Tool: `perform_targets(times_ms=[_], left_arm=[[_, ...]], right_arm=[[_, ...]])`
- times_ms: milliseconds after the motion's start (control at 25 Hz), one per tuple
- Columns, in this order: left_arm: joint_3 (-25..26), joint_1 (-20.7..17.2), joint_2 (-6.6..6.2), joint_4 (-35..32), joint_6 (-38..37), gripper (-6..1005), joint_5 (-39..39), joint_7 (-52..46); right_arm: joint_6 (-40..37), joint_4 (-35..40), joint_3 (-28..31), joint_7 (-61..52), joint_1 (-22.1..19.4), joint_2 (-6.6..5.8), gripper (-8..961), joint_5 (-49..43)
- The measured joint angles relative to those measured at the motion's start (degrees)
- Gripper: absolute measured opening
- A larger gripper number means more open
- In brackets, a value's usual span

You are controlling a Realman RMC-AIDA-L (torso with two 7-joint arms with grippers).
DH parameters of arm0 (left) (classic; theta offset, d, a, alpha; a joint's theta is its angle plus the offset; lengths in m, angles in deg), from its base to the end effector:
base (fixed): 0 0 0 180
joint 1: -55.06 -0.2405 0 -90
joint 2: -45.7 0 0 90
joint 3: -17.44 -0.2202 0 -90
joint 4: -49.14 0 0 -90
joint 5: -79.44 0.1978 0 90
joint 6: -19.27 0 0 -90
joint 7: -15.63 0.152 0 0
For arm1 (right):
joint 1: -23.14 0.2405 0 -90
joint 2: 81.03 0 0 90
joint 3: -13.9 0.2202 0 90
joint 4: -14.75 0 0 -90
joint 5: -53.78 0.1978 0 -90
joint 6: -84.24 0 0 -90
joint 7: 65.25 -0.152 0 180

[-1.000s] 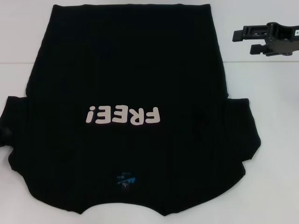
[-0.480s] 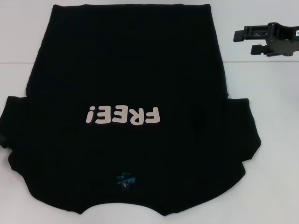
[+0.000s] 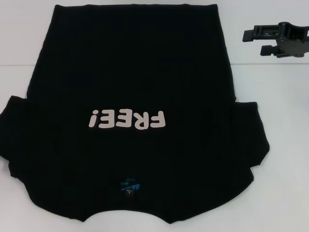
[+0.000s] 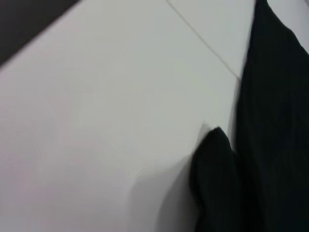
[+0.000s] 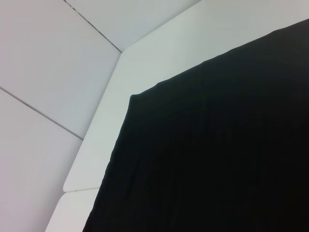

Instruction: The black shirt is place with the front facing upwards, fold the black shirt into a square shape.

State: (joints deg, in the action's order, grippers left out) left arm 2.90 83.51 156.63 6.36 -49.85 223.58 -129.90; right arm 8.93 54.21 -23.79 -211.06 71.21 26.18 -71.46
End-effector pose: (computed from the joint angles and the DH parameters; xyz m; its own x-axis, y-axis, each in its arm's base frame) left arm -0.3680 0.3157 0.1267 -0.1654 0.6739 0.7201 0.9445 0.3183 -0.0809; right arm 0.1810 0.4212 0.0993 0.2348 -0.7946 -0.5599 -0.9635 -0.2666 -0.0258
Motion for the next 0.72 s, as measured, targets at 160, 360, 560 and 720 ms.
perform_targets(times_ms=[160, 360, 560, 720], left_arm=[[0.4, 0.4, -0.60, -1.0, 0.1, 1, 1.5, -0.6], [0.5, 0.9, -1.01, -2.2, 0.5, 1, 2.8, -1.0], [0.6, 0.6, -1.04, -3.5, 0.9, 1, 3.0, -2.2], [0.5, 0.6, -1.39, -4.2, 0.8, 1, 3.5, -2.7]], right_arm=[[0.0, 0.0, 0.1, 0.0, 0.0, 0.00, 912, 0.0], [0.0, 0.0, 0.4, 0.0, 0.0, 0.01, 912, 0.0], [-0.1, 0.0, 0.5, 0.0, 0.0, 0.02, 912, 0.0], [-0.2, 0.0, 0.5, 0.0, 0.0, 0.02, 912, -0.1]])
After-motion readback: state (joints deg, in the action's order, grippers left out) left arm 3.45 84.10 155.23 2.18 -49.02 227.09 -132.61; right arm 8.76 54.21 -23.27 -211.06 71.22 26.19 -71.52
